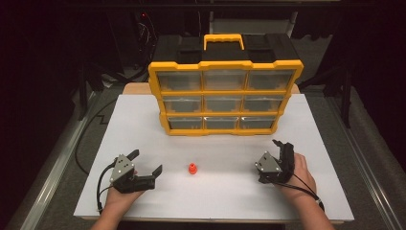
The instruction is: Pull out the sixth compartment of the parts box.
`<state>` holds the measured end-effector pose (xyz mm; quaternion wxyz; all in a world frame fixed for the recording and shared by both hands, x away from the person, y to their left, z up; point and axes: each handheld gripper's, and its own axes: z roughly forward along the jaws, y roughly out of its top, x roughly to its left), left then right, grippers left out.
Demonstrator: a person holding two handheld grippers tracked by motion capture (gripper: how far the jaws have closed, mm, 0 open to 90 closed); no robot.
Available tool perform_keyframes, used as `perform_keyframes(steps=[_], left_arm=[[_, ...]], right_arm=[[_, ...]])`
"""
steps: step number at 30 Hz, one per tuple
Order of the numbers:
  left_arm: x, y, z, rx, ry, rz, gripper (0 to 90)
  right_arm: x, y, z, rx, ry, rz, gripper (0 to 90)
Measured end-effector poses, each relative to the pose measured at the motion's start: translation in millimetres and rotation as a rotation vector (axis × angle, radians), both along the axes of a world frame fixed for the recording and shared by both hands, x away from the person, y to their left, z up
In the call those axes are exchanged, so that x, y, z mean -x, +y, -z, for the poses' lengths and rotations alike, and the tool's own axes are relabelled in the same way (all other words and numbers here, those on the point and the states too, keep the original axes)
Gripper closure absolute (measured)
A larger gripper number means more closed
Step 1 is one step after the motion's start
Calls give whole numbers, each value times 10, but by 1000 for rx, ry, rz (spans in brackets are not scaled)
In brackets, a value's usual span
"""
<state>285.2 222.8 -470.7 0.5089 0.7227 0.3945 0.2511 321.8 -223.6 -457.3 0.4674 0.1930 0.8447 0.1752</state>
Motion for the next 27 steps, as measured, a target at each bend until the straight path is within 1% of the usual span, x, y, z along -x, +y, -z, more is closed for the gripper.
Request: perform_keyframes(steps=[2, 4, 5, 7, 8, 9, 10, 12, 13, 14, 15, 16, 17, 18, 19, 20, 21, 22, 23, 24, 25, 27], left_arm=[[0, -3, 1, 1, -1, 1, 2], [2, -4, 2, -3, -3, 1, 2], [3, -3, 1, -3, -4, 1, 2], [4, 2, -1, -3, -5, 0, 2], [4, 7, -2, -6, -6, 1, 2], [3, 8, -1, -6, -7, 0, 2], [3, 9, -2, -6, -7, 1, 2], [3, 7, -1, -7, -8, 2, 2], [4, 4, 0, -6, -7, 2, 3], [5, 3, 0, -6, -7, 2, 2], [5, 2, 0, -7, -8, 3, 2], [5, 1, -1, -8, -8, 3, 3], [5, 0, -1, -8, -9, 3, 2], [5, 0, 0, -9, -9, 3, 2], [4, 0, 1, -9, -9, 3, 2], [3, 0, 1, -9, -9, 3, 2], [3, 0, 2, -9, -9, 3, 2], [3, 1, 2, -9, -8, 4, 2], [2, 1, 2, -8, -8, 3, 3], [2, 1, 3, -9, -8, 3, 3], [0, 1, 3, -7, -7, 2, 2], [-4, 1, 6, -4, -7, 1, 2]], right_arm=[[1, 11, 2, 7, -8, -4, 38], [5, 25, -2, 32, -17, -14, 41], [8, 39, -5, 56, -28, -23, 44], [16, 48, 1, 56, -28, -17, 47], [20, 52, 3, 64, -30, -16, 48], [17, 54, -6, 82, -29, -27, 49], [26, 61, -3, 90, -37, -22, 49], [30, 65, -5, 97, -33, -22, 49], [27, 68, -5, 112, -42, -30, 49], [36, 80, 0, 143, -54, -28, 49], [36, 80, 0, 143, -54, -28, 49], [46, 97, 0, 170, -55, -33, 49], [46, 97, 0, 170, -55, -33, 49], [47, 105, 2, 187, -68, -40, 49], [53, 117, 4, 221, -82, -45, 50], [55, 123, 6, 236, -88, -48, 52], [56, 129, 8, 249, -93, -52, 53], [56, 129, 8, 249, -93, -52, 53], [60, 142, 28, 267, -106, -61, 54], [60, 142, 28, 267, -106, -61, 54], [62, 156, 30, 299, -105, -69, 57], [61, 171, 39, 314, -109, -70, 59]])
